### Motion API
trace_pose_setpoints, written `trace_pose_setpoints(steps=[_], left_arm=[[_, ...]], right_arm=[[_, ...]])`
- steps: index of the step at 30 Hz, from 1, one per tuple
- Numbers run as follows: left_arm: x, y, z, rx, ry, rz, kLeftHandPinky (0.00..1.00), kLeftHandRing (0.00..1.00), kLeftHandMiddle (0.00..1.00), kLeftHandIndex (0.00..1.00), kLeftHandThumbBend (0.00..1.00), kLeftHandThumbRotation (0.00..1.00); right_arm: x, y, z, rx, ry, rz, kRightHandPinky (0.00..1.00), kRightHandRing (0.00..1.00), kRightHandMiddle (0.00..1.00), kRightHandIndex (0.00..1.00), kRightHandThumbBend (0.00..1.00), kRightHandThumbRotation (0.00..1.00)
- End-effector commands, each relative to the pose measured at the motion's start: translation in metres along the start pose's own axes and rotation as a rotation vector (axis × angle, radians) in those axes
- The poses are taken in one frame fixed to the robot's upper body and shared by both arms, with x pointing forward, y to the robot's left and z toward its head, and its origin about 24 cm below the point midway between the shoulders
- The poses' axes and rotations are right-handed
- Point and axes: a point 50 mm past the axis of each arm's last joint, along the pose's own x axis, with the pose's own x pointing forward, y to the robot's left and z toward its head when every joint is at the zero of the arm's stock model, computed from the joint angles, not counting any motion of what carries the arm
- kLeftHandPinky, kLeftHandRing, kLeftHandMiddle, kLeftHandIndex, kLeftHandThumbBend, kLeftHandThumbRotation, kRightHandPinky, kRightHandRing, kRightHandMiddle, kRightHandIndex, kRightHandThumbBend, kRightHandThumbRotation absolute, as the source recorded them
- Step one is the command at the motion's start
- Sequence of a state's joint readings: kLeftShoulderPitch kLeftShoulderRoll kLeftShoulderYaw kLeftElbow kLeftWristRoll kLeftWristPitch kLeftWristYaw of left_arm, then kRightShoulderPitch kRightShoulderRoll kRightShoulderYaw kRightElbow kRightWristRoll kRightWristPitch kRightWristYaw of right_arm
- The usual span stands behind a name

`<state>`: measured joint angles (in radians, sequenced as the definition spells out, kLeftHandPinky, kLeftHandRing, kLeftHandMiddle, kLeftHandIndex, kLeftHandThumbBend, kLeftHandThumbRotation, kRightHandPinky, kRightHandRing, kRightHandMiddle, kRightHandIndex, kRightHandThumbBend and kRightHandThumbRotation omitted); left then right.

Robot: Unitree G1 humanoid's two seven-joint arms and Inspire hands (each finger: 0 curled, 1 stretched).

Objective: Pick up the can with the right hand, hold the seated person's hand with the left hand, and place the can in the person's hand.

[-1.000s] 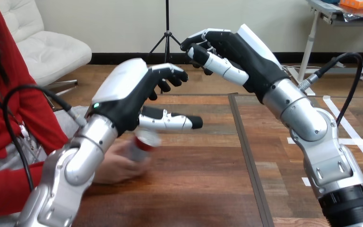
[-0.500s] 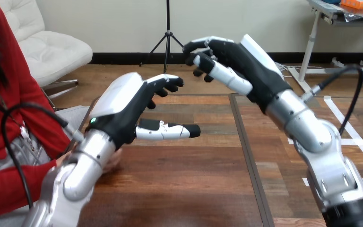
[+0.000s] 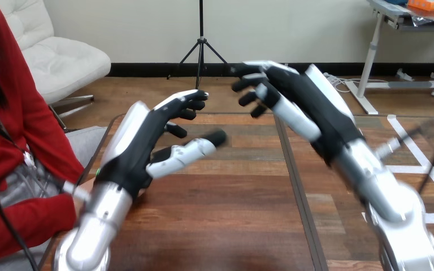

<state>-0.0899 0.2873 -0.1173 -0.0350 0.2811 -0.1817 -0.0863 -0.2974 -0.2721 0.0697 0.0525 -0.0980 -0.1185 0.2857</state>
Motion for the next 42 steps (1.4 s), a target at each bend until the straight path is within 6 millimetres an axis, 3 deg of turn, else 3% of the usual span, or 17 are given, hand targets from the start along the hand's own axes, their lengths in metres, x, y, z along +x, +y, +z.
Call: trace_pose_setpoints(steps=[1,11,26,42], left_arm=[[-0.008,0.007,0.013,-0.114,-0.1,0.087,0.65,0.78,0.8,0.8,0.67,0.94],[-0.034,0.004,0.008,-0.289,-0.119,0.091,0.57,0.74,0.75,0.73,0.52,1.0],[-0.066,-0.001,0.004,-0.475,-0.116,0.054,0.5,0.66,0.69,0.66,0.6,1.0],[-0.086,-0.007,0.001,-0.553,-0.089,0.068,0.44,0.59,0.62,0.61,0.57,0.97]], right_arm=[[-0.016,-0.003,0.011,0.051,-0.093,-0.084,0.58,0.7,0.75,0.8,1.0,1.0],[-0.053,0.011,-0.002,0.202,-0.126,-0.15,0.62,0.73,0.78,0.84,1.0,1.0],[-0.097,0.025,-0.023,0.326,-0.119,-0.293,0.7,0.77,0.8,0.83,0.97,1.0],[-0.13,0.034,-0.039,0.386,-0.065,-0.364,0.71,0.76,0.8,0.81,0.93,1.0]])
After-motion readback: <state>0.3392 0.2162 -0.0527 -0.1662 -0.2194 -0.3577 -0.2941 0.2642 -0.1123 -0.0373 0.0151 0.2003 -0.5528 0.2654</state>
